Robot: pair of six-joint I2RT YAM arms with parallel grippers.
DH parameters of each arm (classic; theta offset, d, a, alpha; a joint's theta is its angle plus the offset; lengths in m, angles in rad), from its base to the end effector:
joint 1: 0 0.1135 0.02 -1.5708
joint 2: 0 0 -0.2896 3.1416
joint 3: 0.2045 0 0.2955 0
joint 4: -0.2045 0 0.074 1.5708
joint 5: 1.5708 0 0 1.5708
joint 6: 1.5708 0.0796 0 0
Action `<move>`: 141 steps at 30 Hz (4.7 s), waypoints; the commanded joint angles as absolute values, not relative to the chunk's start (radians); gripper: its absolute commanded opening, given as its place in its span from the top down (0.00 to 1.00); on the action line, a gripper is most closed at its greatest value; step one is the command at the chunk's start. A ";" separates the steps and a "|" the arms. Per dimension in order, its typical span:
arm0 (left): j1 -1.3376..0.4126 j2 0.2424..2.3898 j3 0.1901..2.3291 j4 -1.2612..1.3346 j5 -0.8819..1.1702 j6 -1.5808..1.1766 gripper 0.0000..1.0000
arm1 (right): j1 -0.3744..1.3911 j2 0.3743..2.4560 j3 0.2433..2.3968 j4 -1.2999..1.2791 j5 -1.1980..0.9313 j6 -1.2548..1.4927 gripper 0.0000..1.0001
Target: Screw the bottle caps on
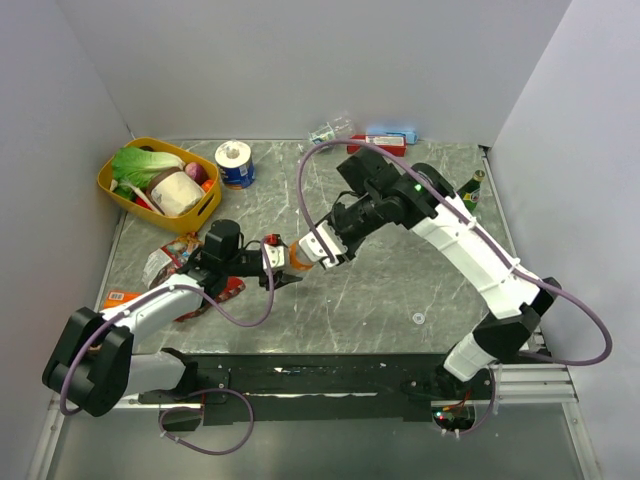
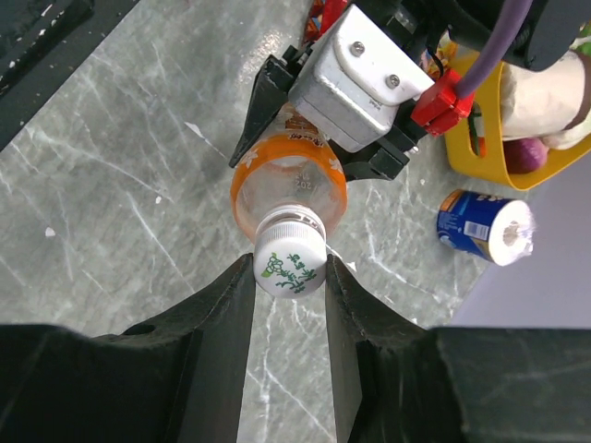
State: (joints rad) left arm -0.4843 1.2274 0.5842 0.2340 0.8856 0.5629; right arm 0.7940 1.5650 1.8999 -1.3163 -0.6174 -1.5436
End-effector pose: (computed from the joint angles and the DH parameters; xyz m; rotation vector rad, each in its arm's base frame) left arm 0.2404 -0.1961 0.2112 1.4000 1.2925 -0.8152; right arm 0.2118 0.2813 0.4394 -2.2476 0.7088 0.4354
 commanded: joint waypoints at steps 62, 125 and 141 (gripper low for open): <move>-0.529 1.198 0.500 0.802 0.459 0.195 0.99 | 0.673 1.828 2.169 -1.176 -0.746 -0.590 0.68; -0.554 1.385 0.615 0.190 1.037 0.701 0.99 | 0.813 1.498 1.911 -1.571 -0.709 -1.871 0.26; -0.555 1.401 0.630 0.181 1.008 0.701 0.99 | 0.825 1.431 1.757 -1.572 -0.621 -1.792 0.31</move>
State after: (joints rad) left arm -0.5503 1.3926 0.5934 0.1612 0.9707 0.6701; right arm 0.8223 1.4914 1.7878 -1.3479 -0.6300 -1.8214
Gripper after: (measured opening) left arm 0.582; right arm 0.696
